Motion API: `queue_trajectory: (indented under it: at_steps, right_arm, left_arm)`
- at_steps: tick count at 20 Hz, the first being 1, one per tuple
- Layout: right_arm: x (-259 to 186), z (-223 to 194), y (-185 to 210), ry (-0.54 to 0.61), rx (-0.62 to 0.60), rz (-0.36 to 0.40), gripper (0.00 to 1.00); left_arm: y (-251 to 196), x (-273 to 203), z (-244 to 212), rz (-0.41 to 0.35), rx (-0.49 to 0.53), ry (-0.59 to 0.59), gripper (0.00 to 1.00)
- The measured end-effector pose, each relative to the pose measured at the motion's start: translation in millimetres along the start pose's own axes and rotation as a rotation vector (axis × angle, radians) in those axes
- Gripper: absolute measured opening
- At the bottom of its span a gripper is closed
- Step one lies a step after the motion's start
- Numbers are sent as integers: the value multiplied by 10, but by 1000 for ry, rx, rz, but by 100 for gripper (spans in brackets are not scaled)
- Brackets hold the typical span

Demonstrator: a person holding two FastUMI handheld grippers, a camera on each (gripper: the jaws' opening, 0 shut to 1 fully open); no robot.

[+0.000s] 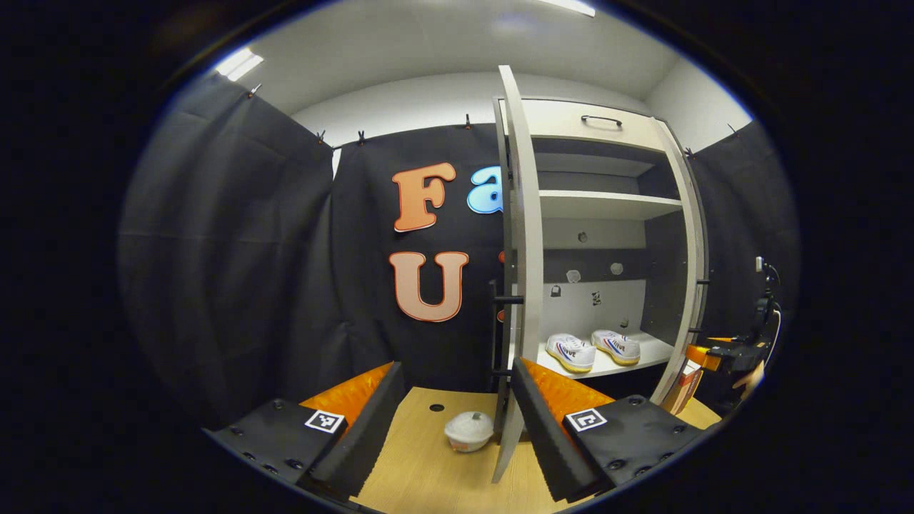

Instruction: Grab one shoe with the right hand and put it into the shoe cabinet, grab the other shoe with the left hand and put it into the shoe cabinet; then close the right door with the right hand and the left door with the left hand.

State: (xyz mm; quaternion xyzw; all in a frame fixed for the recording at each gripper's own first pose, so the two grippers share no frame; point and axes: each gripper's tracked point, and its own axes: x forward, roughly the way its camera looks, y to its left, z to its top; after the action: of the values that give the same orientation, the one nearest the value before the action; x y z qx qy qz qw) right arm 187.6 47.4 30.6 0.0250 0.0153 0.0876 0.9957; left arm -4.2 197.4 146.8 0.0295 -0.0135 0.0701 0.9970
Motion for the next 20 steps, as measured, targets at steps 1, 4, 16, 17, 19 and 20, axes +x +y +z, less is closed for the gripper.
queue_trajectory:
  at_steps: [1, 4, 16, 17, 19, 20]
  right_arm:
    - [58, -5, 55, -1, 1, 1, 90]
    - [76, 26, 68, -13, -23, -15, 89]
    - [285, 21, 142, 4, -44, -119, 89]
    - [294, 16, 144, 5, -41, -125, 89]
    - [304, 21, 148, -1, -45, -140, 89]
    - [307, 25, 147, -7, -56, -149, 89]
  left_arm:
    - [67, 6, -28, 4, -6, 5, 99]
    - [292, 44, -127, 22, -17, 22, 99]
    - [647, 601, -733, -13, -30, 104, 96]
    - [644, 649, -822, -21, -34, 117, 96]
    - [584, 779, -953, -55, -48, 139, 97]
    - [561, 821, -1012, -72, -53, 146, 99]
